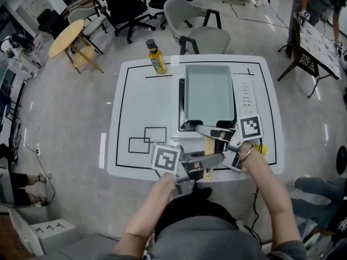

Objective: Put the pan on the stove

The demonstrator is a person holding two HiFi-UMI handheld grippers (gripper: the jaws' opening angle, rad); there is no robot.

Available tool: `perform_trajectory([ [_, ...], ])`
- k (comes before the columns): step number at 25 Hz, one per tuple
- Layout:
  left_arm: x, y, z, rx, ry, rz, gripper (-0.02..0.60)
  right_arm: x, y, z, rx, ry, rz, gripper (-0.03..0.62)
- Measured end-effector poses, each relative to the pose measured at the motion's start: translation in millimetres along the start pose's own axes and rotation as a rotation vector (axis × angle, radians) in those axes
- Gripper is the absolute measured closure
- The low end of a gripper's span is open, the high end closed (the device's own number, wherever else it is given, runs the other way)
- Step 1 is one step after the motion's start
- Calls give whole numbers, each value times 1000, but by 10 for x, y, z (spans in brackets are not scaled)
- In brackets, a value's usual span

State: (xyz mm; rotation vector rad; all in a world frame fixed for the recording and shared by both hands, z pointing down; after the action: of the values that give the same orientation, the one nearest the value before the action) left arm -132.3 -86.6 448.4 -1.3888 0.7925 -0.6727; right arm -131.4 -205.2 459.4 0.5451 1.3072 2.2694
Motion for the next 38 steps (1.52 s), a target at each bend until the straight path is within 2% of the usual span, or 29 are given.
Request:
perform_trajectory([
  [6, 2, -12, 1, -41, 13, 8, 476, 14, 39, 17, 34, -25, 8, 418],
  [12, 15, 36, 9, -80, 28, 46, 476, 6, 38, 35, 111, 1, -6, 421],
  [20, 24, 51, 6, -122, 38, 40, 476, 8, 58, 24, 123, -1, -8, 424],
  [27, 21, 67, -15, -122, 30, 42, 476, 21, 66, 22, 132, 10, -12, 424],
  [31, 16, 86, -14, -99, 24, 8, 474, 12, 53, 25, 133, 14, -13, 424],
  [34, -10, 84, -16, -96, 31, -8, 444, 7, 50, 25, 136, 14, -11, 418],
  [38, -93, 86, -10, -114, 60, 15, 422, 8, 49, 24, 138, 13, -11, 418],
])
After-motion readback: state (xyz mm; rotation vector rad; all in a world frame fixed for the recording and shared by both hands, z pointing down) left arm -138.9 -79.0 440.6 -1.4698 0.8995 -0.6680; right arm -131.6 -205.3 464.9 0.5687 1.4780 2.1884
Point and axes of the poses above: the fingertips, and each gripper's own axes: x forward along the fingers, y to its right, z out of its underside, the point moved 8 cm from there along -x, backward along the fingers, and after that the axes turned 14 degrees about -x, right-handed, at the moved point
